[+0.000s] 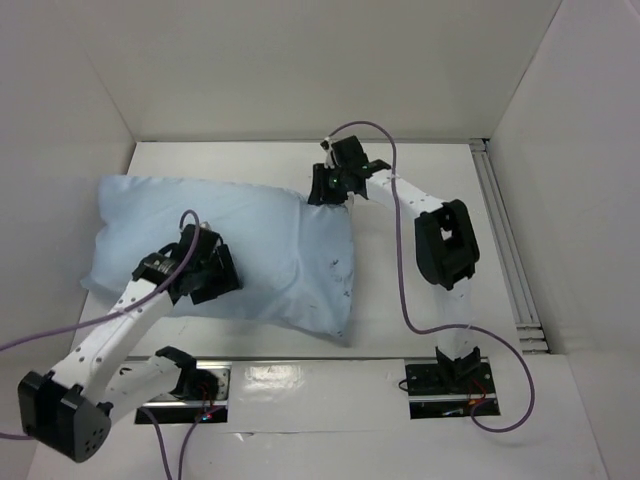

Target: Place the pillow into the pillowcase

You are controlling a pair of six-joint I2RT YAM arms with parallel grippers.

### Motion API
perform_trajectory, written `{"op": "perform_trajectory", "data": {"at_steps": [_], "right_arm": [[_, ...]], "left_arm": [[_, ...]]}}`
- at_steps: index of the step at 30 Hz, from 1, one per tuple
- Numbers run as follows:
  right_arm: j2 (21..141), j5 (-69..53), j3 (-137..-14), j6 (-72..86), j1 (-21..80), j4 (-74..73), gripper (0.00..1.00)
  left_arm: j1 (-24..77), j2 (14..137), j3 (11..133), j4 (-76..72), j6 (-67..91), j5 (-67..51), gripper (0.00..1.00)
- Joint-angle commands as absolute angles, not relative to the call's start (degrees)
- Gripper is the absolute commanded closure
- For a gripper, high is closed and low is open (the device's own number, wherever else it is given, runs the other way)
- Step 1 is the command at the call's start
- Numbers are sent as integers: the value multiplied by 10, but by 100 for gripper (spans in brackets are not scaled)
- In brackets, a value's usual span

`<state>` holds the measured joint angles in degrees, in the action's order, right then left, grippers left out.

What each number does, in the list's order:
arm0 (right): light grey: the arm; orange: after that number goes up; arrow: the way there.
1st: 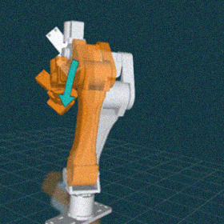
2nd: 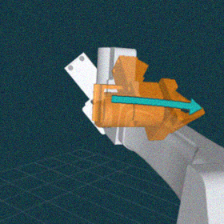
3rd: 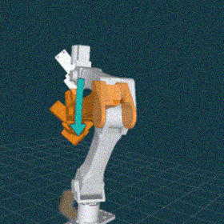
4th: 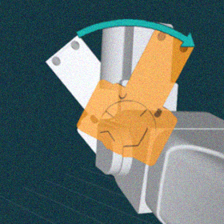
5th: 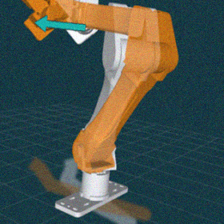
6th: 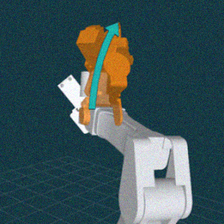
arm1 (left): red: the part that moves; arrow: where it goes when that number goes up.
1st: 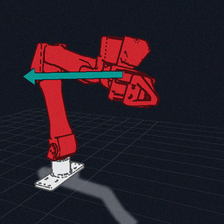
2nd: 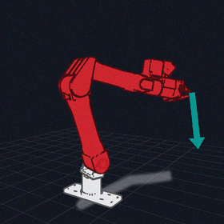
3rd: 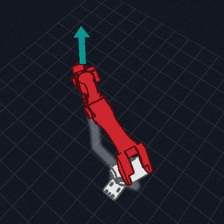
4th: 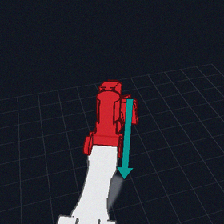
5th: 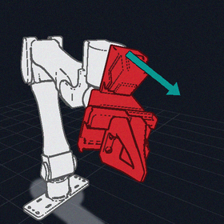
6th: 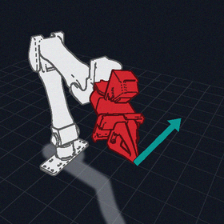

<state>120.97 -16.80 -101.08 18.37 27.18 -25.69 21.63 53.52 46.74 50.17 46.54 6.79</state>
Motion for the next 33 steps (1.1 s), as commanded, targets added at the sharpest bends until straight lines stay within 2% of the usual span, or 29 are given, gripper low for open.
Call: {"op": "perform_trajectory", "data": {"at_steps": [1,2,4,10,12,15,17,19,21,25,28,33], "right_arm": [[1128,-164,-911,187,265,-241,66],[1101,-157,-874,193,265,-213,80],[1049,-146,-779,213,257,-194,87],[899,-156,-630,254,263,-184,89],[864,-141,-604,265,268,-184,81],[832,-135,-610,265,268,-201,77],[811,-130,-630,265,268,-214,64],[798,-115,-645,251,268,-244,43],[774,-81,-662,245,268,-265,15],[727,-26,-669,240,243,-309,2],[702,-19,-669,240,222,-316,0],[691,-57,-669,240,201,-321,0]], "left_arm": [[188,600,493,399,433,27,26],[188,646,504,388,428,21,26],[188,694,540,346,408,0,28],[214,849,704,334,366,23,28],[219,866,736,356,360,48,28],[225,861,762,389,338,94,25],[230,819,749,399,321,106,23],[235,777,729,417,302,106,19],[250,701,684,432,302,81,18],[287,559,590,468,370,42,16],[318,456,520,504,481,91,16],[355,374,483,609,686,155,13]]}}
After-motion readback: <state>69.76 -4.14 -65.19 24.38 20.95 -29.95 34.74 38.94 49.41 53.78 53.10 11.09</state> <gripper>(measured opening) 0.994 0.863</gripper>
